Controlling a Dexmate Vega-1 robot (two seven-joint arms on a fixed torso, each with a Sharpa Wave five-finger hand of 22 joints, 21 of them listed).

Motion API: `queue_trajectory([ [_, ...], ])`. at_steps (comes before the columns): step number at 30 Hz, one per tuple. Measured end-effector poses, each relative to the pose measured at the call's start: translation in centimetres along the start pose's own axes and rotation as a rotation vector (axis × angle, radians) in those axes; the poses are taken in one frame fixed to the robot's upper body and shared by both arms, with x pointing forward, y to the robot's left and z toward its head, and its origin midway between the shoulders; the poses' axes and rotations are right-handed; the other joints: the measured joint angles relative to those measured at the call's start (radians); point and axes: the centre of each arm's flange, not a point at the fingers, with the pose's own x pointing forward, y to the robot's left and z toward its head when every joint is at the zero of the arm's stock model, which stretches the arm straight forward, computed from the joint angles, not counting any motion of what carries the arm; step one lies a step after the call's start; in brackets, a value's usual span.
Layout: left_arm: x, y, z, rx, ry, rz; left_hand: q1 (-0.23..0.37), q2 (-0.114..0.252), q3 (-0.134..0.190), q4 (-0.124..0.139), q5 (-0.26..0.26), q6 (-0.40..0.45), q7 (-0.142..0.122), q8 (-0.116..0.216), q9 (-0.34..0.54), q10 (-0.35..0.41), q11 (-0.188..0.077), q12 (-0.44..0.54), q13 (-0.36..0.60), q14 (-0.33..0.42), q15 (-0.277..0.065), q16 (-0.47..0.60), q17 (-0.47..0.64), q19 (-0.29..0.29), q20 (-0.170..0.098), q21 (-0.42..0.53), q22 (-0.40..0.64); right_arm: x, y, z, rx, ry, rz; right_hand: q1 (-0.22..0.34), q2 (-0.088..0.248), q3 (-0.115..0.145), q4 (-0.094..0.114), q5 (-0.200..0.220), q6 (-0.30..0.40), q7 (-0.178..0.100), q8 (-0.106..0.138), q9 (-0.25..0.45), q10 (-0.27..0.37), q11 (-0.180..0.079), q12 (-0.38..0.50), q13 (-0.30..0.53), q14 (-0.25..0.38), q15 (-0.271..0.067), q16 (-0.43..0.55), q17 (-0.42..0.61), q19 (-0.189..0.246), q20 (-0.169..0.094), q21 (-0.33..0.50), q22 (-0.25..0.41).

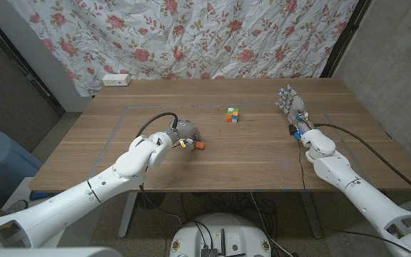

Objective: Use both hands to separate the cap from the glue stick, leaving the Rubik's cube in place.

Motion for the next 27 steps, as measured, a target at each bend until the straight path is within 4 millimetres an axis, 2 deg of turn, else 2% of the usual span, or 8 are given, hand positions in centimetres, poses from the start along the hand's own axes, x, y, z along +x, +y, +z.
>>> queue_trajectory([
  [3,0.0,-0.1,0.0,-0.002,-0.002,0.009,0.009,-0.002,-0.007,-0.001,0.000,0.020,0.001,0.005,0.000,0.010,-0.001,0.000,0.000,0.011,0.000,0.000,0.000,0.009,0.002,0.000,0.000,-0.1,0.0,-0.1,0.001,-0.001,-0.004,0.000,0.000,0.000,0.000,0.000,0.000,0.000,0.000,0.000,0.000,0.000,0.000,0.000,0.000,0.000,0.000,0.000,0.000,0.000,0.000,0.000],
  [10,-0.1,-0.3,-0.2,0.000,-0.002,0.033,0.045,0.000,-0.037,0.001,0.000,0.129,0.001,0.005,0.000,0.077,-0.001,0.000,0.000,0.050,-0.003,0.000,0.001,0.047,0.000,0.000,0.000,-0.2,-0.1,-0.2,0.001,-0.002,-0.014,0.000,0.000,0.000,0.000,0.000,0.000,0.000,0.000,0.000,0.004,0.004,0.000,0.000,0.000,0.000,0.000,0.000,0.000,0.000,0.000,0.000],
  [20,-0.4,-0.9,-0.1,0.002,0.001,0.058,0.067,0.000,-0.062,0.004,0.000,0.209,0.002,0.003,-0.001,0.135,-0.001,-0.006,-0.001,0.089,-0.004,0.000,0.003,0.075,-0.003,0.000,0.000,-0.2,-0.1,-0.1,0.001,-0.006,-0.024,0.000,0.000,0.000,0.000,0.000,0.004,-0.003,0.000,0.000,0.009,-0.002,0.000,0.000,0.000,0.000,0.008,0.000,0.000,0.000,0.000,0.000],
  [24,-0.4,-1.0,-0.2,0.004,0.007,0.065,0.078,0.004,-0.074,0.007,0.000,0.224,-0.002,-0.001,-0.002,0.170,-0.001,-0.006,-0.003,0.106,-0.005,0.000,0.003,0.088,-0.001,0.000,0.000,-0.2,0.0,-0.1,0.001,-0.007,-0.027,0.000,0.000,0.000,0.000,0.000,0.004,-0.003,0.000,0.000,0.009,-0.002,0.000,0.000,0.000,0.000,0.008,0.000,0.000,0.000,0.000,0.000],
  [25,-0.4,-1.1,-0.2,0.004,0.010,0.068,0.085,0.003,-0.079,0.006,0.000,0.238,-0.016,-0.001,-0.004,0.174,0.000,-0.006,-0.003,0.109,-0.002,0.000,0.003,0.089,0.001,0.000,0.000,-0.2,0.0,-0.1,0.001,-0.007,-0.028,0.000,0.000,0.000,0.000,0.000,0.004,-0.003,0.000,0.000,0.009,-0.002,0.000,0.000,0.000,0.000,0.008,0.000,0.000,0.000,0.000,0.000],
  [27,-0.5,-1.1,-0.3,0.005,0.013,0.070,0.090,0.005,-0.080,0.006,0.000,0.240,-0.017,-0.005,-0.007,0.190,0.000,-0.006,-0.003,0.113,-0.005,0.000,0.003,0.096,-0.003,0.000,0.000,-0.2,0.0,-0.1,0.001,-0.007,-0.030,0.000,0.000,0.000,0.000,0.000,0.003,-0.003,0.000,0.000,0.009,-0.002,0.000,0.000,0.000,0.000,0.008,0.000,0.000,0.000,0.000,0.000],
])
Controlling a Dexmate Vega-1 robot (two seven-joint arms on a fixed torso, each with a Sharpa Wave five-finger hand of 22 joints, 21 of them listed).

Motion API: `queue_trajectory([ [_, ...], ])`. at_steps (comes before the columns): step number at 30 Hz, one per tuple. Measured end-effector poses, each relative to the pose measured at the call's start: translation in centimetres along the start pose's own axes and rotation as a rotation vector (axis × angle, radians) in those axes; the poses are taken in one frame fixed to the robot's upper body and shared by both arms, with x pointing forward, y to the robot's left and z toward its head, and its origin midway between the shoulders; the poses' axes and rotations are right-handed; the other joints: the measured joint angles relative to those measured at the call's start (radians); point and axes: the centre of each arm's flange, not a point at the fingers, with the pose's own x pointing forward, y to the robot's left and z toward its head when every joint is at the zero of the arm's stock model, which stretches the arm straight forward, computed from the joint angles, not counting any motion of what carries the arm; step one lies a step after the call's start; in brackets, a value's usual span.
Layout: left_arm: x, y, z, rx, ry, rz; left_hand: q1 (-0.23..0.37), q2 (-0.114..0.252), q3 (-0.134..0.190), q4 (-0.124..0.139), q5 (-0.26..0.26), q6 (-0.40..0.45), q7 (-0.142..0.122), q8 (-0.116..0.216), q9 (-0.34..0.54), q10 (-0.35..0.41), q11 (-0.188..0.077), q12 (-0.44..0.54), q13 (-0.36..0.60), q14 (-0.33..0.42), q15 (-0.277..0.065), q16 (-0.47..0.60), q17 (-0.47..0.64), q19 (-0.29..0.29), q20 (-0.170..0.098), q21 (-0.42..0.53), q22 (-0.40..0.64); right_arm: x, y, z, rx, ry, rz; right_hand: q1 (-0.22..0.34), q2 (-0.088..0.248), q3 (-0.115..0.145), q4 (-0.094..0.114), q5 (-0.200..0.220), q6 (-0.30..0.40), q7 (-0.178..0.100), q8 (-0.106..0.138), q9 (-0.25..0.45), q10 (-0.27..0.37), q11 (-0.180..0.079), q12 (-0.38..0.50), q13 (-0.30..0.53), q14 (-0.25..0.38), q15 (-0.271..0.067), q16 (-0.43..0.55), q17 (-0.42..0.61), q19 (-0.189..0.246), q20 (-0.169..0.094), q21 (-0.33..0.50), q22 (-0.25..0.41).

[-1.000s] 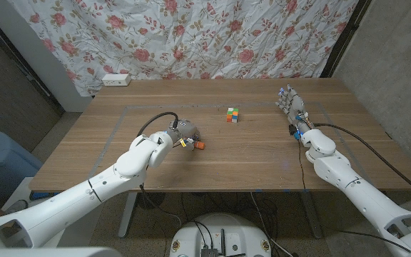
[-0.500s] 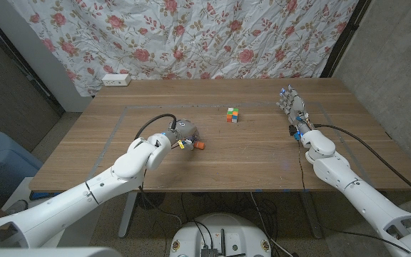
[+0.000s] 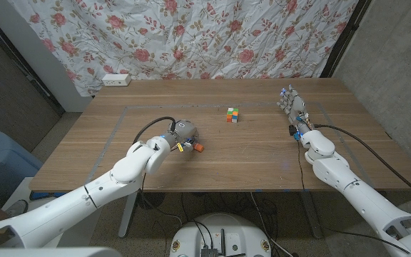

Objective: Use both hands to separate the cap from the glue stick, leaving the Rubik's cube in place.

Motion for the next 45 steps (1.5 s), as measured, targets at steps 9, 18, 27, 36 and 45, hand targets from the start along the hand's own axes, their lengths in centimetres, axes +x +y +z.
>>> queue_trajectory([
  [9,-0.1,-0.3,-0.1,0.006,0.015,0.007,0.022,0.014,-0.018,0.001,0.000,0.011,-0.011,-0.001,-0.003,0.065,-0.001,-0.006,-0.001,0.025,-0.001,0.000,0.000,0.025,0.000,0.000,0.000,0.0,0.0,0.0,-0.001,-0.002,-0.005,0.000,0.000,0.000,0.000,0.000,0.000,0.000,0.000,0.000,0.000,0.000,0.000,0.000,0.000,0.000,0.000,-0.005,0.007,0.007,0.000,0.000],
  [18,-0.1,-0.2,-0.2,0.014,0.030,0.012,0.042,0.024,-0.024,0.004,-0.001,0.032,0.000,-0.012,-0.003,0.094,0.009,0.001,0.001,0.050,-0.004,0.000,0.005,0.041,0.005,0.000,0.000,0.0,-0.1,0.2,-0.003,-0.005,-0.006,0.000,0.000,0.000,0.000,0.000,0.004,0.003,0.000,0.000,0.004,0.004,0.000,0.000,0.005,0.005,0.000,-0.005,0.007,0.007,0.000,0.000],
  [27,-0.2,0.1,-0.1,0.017,0.041,0.011,0.045,0.031,-0.032,0.004,0.000,0.041,0.009,-0.020,0.002,0.108,0.024,0.009,0.002,0.060,0.000,0.000,0.005,0.045,0.001,0.000,0.000,0.0,-0.4,0.5,-0.011,-0.008,-0.005,0.000,0.000,0.000,0.000,0.000,0.007,0.000,0.000,0.000,0.004,0.004,0.000,0.000,0.005,0.005,0.000,-0.005,0.007,0.007,0.000,0.000],
  [36,-0.3,0.8,0.0,0.018,0.053,0.012,0.039,0.037,-0.033,0.002,0.000,0.052,0.020,-0.026,0.002,0.126,0.031,0.009,0.006,0.071,0.000,0.000,0.005,0.045,0.001,0.000,0.000,-0.1,-0.6,0.8,-0.023,-0.011,0.011,0.000,0.000,0.000,0.000,0.000,0.007,0.000,0.000,0.000,0.003,0.004,0.000,0.000,0.005,0.005,0.000,-0.005,0.007,0.007,0.000,0.000],
  [45,-0.5,1.7,0.0,0.020,0.055,0.026,0.039,0.037,-0.040,0.004,0.000,0.052,0.020,-0.028,0.002,0.134,0.032,0.009,0.007,0.085,-0.004,0.009,0.005,0.060,-0.001,0.000,0.000,-0.2,-0.7,1.0,-0.033,-0.014,0.029,0.000,0.000,0.000,0.000,0.000,0.007,0.000,0.000,0.000,0.003,0.004,0.000,0.000,0.005,0.005,0.000,-0.005,0.007,0.007,0.000,0.000],
])
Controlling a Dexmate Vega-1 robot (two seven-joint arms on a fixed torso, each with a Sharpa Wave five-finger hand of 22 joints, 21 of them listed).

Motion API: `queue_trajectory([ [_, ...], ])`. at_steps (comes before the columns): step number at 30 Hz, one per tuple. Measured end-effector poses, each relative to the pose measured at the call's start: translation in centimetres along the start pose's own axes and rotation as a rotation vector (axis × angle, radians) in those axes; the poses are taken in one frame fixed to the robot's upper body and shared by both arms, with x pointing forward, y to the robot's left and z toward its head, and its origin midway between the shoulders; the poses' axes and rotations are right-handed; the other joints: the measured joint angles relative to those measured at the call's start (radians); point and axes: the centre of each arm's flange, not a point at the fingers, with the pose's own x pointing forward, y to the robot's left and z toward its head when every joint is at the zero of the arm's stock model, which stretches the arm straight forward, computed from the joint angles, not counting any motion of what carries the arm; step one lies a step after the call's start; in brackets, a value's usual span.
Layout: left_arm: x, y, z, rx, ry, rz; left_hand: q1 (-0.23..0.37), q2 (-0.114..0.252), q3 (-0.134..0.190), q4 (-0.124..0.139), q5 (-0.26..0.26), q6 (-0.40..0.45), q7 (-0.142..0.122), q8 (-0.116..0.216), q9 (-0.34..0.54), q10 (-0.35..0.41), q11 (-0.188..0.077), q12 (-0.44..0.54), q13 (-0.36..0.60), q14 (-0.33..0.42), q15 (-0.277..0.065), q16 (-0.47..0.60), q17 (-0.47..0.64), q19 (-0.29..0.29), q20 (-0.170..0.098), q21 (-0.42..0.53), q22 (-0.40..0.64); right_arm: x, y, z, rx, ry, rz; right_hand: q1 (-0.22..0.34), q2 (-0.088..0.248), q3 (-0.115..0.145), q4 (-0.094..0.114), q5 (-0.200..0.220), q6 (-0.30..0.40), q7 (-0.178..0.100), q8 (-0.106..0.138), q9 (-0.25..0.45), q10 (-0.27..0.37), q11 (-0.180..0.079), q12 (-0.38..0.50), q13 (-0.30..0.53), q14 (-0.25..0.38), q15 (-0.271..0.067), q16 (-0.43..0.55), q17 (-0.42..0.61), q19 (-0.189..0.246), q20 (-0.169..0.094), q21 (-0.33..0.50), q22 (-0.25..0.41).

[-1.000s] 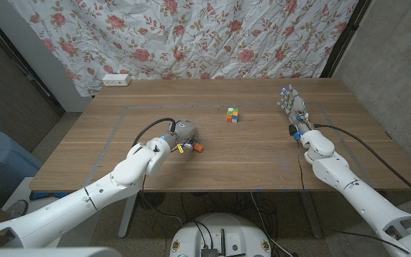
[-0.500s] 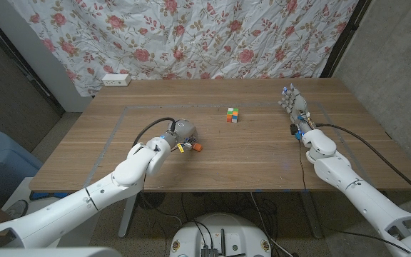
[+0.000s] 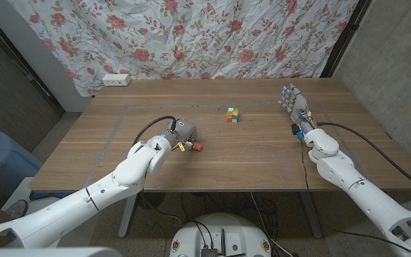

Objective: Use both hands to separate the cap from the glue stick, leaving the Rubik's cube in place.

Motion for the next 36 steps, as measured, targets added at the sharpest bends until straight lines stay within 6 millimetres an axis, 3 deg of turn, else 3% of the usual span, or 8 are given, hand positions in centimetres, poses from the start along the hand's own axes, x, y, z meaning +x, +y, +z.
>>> queue_trajectory([
  [14,-0.2,1.4,-0.3,-0.016,0.016,0.036,-0.001,0.001,-0.004,-0.004,-0.001,0.009,0.009,-0.011,-0.001,0.014,0.007,0.000,0.000,0.005,-0.002,0.000,0.000,0.003,0.003,0.000,0.000,-0.3,0.0,0.6,-0.022,-0.004,0.032,0.000,0.000,0.000,0.000,0.000,0.000,0.000,0.000,0.000,0.000,0.000,0.000,0.000,0.000,0.000,0.000,0.000,0.000,0.000,0.000,0.000],
  [24,-0.2,2.2,-0.3,-0.066,0.035,0.064,-0.001,0.001,-0.012,-0.004,-0.004,0.009,0.009,-0.015,-0.001,0.015,0.007,0.001,0.000,0.005,-0.002,0.000,0.000,0.003,0.003,0.000,0.000,-0.4,0.1,1.3,-0.050,-0.008,0.060,0.000,0.000,0.000,0.000,0.000,0.000,0.000,0.000,0.000,0.000,0.000,0.000,0.000,0.001,-0.020,0.000,0.000,0.000,0.000,0.000,0.000],
  [36,-0.4,3.0,-0.4,-0.141,0.073,0.098,-0.001,0.001,-0.017,-0.003,-0.004,0.016,0.016,-0.023,0.000,0.023,0.009,0.001,-0.001,0.005,-0.002,0.000,0.000,0.003,0.003,0.000,0.000,-0.5,0.7,2.1,-0.131,-0.014,0.102,0.000,0.000,0.003,-0.020,0.000,0.004,-0.004,0.000,0.000,0.007,0.007,0.000,0.000,0.007,-0.036,0.000,-0.009,0.004,-0.004,0.000,0.000],
])
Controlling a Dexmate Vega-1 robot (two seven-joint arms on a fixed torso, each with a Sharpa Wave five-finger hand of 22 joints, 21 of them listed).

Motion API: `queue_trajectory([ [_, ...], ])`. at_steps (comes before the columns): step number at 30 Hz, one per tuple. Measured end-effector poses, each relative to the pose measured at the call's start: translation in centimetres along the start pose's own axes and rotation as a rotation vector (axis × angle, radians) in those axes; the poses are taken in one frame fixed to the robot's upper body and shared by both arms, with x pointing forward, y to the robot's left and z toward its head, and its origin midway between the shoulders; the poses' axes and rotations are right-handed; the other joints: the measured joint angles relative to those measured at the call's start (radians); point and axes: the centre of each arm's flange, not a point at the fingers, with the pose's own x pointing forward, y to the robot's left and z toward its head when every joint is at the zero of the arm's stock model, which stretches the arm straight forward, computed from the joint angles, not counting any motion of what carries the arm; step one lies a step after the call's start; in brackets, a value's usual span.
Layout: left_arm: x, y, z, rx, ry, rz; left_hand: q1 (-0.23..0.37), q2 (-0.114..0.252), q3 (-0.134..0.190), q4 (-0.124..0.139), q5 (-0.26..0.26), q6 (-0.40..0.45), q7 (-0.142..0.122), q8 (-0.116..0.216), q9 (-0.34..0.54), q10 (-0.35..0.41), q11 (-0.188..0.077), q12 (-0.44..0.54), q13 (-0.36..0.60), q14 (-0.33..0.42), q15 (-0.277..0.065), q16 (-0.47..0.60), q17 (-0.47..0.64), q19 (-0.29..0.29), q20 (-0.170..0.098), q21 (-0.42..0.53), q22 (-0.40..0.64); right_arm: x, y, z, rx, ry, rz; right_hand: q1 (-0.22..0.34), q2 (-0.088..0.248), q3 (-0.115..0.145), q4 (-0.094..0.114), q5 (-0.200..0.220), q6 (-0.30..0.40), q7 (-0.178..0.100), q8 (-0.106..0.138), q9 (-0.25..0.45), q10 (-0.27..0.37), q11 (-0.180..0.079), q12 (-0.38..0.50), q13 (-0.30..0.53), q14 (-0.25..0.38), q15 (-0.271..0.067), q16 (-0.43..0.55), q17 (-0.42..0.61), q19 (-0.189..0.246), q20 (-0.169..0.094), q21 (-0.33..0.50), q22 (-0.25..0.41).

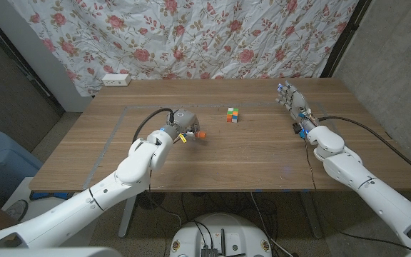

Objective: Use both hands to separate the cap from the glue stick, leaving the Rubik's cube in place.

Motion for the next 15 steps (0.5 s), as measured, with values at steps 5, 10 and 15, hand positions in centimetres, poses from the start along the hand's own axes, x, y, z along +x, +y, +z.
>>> queue_trajectory([
  [5,0.0,0.3,0.1,-0.026,0.010,0.013,0.000,0.000,-0.006,0.004,-0.001,0.000,0.000,-0.001,0.000,0.000,0.000,0.000,0.000,0.000,0.000,0.000,0.000,0.000,0.000,0.000,0.000,-0.1,0.3,0.2,-0.026,-0.003,0.013,0.011,0.011,0.002,-0.008,0.000,0.009,-0.009,0.000,0.000,0.007,0.007,0.004,0.000,0.000,0.000,0.000,-0.005,0.000,0.000,0.000,0.000],
  [10,0.1,0.6,0.2,-0.047,0.016,0.028,0.000,0.000,-0.006,0.004,-0.002,0.000,0.000,-0.004,0.000,0.000,0.000,0.000,0.000,0.000,0.000,0.000,0.000,0.000,0.000,0.000,0.000,-0.2,0.5,0.5,-0.044,-0.017,0.026,0.024,0.000,0.001,-0.015,0.000,0.014,-0.014,0.000,0.000,0.021,0.007,0.004,0.000,-0.006,-0.005,0.000,-0.009,0.000,0.000,0.000,0.000],
  [15,0.3,1.0,0.4,-0.078,0.023,0.045,0.001,-0.001,-0.006,0.004,0.000,0.004,0.004,-0.004,0.000,0.009,0.002,0.000,0.000,0.000,0.000,0.000,0.000,0.000,0.000,0.000,0.000,-0.4,0.9,1.1,-0.080,-0.031,0.043,0.034,0.010,0.013,-0.033,0.000,0.059,-0.008,0.012,0.003,0.027,0.012,0.008,0.000,-0.006,-0.005,0.000,-0.018,0.004,-0.004,0.000,0.000],
])
